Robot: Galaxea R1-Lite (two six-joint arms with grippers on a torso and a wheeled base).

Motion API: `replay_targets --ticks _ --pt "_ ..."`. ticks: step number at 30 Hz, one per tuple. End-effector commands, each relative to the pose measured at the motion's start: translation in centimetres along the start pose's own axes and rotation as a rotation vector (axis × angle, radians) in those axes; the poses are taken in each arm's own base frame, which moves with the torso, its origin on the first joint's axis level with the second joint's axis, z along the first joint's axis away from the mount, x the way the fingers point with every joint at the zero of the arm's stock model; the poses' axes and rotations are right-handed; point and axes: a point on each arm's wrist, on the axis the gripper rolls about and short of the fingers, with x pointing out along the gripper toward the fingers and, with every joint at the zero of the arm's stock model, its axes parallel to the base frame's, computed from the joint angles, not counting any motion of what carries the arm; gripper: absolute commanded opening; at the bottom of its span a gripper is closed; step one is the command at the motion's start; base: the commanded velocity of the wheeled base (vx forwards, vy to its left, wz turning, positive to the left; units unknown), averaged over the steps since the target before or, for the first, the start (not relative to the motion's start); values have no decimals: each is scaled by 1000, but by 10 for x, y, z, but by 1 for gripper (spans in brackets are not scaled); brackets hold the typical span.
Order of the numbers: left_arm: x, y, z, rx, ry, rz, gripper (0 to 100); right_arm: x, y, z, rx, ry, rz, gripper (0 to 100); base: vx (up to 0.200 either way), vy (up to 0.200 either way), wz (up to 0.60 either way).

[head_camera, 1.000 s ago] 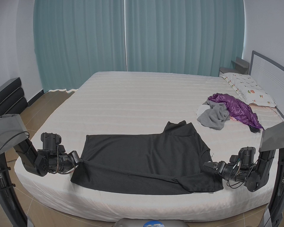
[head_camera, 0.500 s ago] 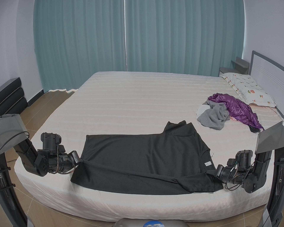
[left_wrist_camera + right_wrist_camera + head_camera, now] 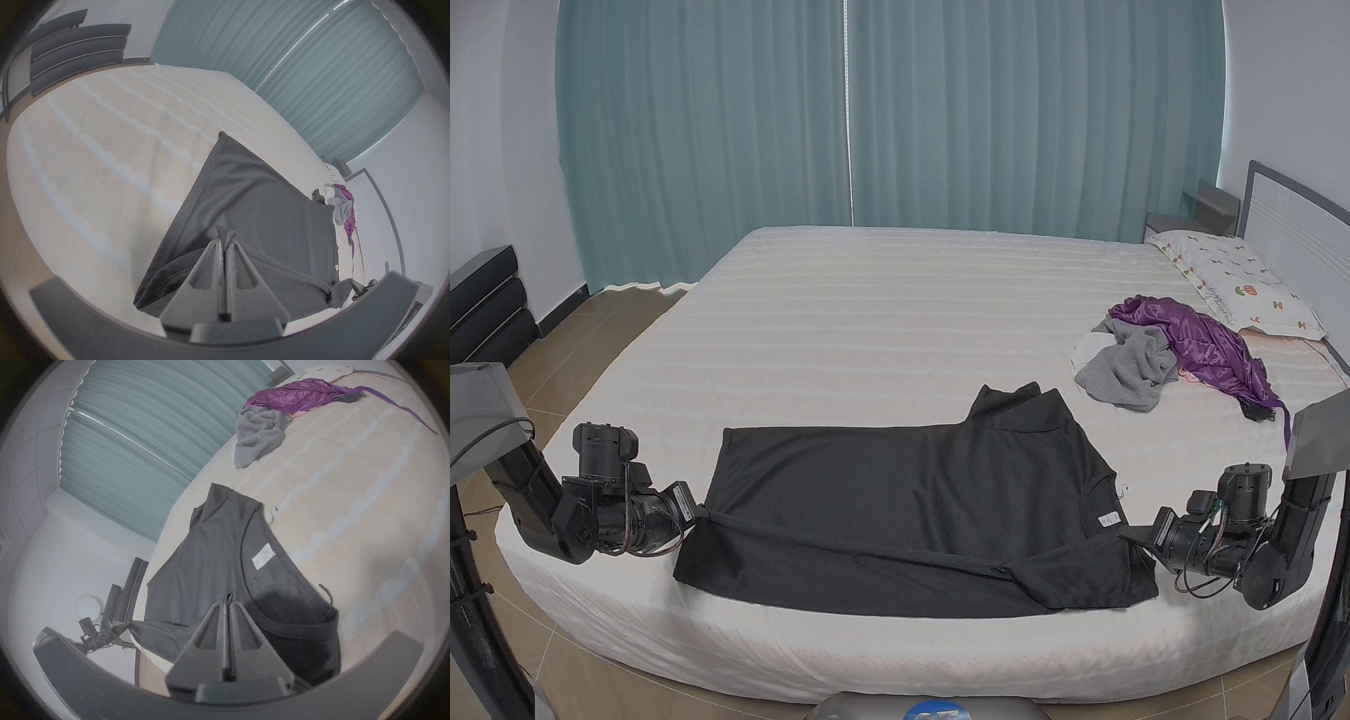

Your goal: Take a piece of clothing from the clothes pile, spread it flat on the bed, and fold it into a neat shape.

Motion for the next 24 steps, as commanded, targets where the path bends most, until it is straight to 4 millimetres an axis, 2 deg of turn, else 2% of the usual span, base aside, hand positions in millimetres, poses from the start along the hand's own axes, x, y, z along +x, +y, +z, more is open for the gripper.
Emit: replay_targets --ticks 1,6,14,20,24 --pt "-8 -1 4 -2 -22 -4 0 -15 12 9 -4 -54 34 0 0 0 0" --pt "-10 3 5 -11 -29 3 0 -21 13 16 -3 -89 39 0 0 0 0" --pt "-10 4 3 -15 -21 7 0 -24 12 15 3 -87 34 0 0 0 0" --pt "-7 4 5 -14 -24 5 0 -18 11 14 1 -77 32 0 0 0 0" --pt "1 7 3 -17 -5 10 0 -7 8 17 -3 -74 35 0 0 0 0"
